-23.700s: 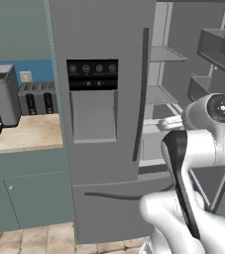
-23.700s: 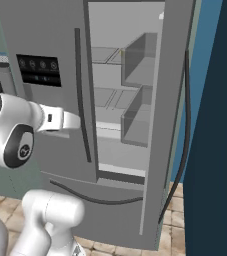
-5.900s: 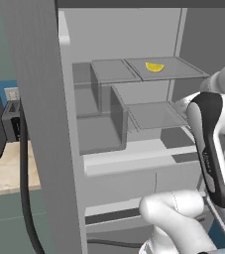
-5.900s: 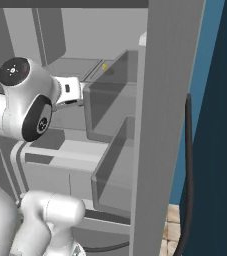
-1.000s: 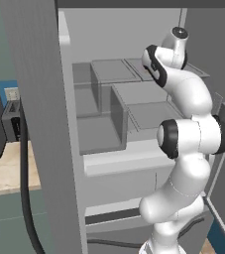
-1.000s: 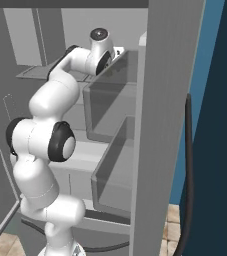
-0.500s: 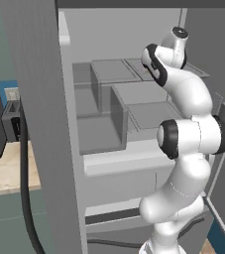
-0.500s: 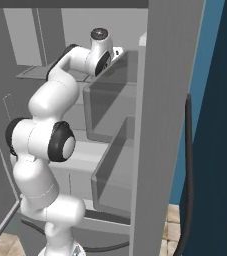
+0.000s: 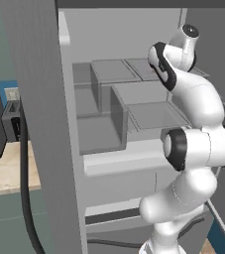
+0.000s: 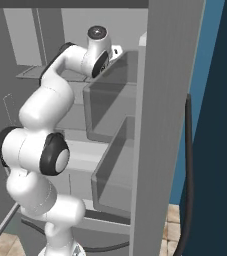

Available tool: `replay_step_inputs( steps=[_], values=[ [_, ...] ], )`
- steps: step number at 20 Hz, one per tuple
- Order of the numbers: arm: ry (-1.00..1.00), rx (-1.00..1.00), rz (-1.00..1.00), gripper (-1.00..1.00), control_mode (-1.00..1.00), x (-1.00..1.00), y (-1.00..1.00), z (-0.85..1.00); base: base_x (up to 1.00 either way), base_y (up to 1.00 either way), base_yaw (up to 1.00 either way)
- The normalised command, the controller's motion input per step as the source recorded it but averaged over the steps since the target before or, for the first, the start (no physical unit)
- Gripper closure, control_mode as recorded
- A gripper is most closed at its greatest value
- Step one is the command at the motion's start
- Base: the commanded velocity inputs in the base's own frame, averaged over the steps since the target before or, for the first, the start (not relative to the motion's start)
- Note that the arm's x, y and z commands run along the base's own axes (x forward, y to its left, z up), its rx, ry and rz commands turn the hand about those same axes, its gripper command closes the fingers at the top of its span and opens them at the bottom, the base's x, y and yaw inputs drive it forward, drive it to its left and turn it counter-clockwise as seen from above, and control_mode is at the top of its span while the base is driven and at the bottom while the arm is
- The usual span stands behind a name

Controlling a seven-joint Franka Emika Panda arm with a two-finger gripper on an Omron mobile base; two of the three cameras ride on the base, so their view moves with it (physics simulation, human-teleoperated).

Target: There is a bowl on the dining counter. Grab a lemon wedge from the fridge and place it in the bowl. Then get the liquor bottle and glass cup from the cabinet and place them next to the bowl.

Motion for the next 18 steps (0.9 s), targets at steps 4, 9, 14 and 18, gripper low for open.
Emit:
replay_step_inputs(
  steps=[4,9,14,18],
  values=[
    [-0.18,-0.01,0.0,1.0,-1.0,-0.79,0.02,0.0,0.0,0.0,0.0],
    [-0.18,0.0,0.0,1.0,-1.0,-0.92,0.11,0.01,0.0,0.0,0.0],
    [-0.02,0.0,0.0,1.0,-1.0,-0.92,0.05,0.13,0.0,0.0,0.0],
    [0.0,0.0,0.0,1.0,-1.0,-0.92,0.02,0.23,0.0,0.0,0.0]
  ],
)
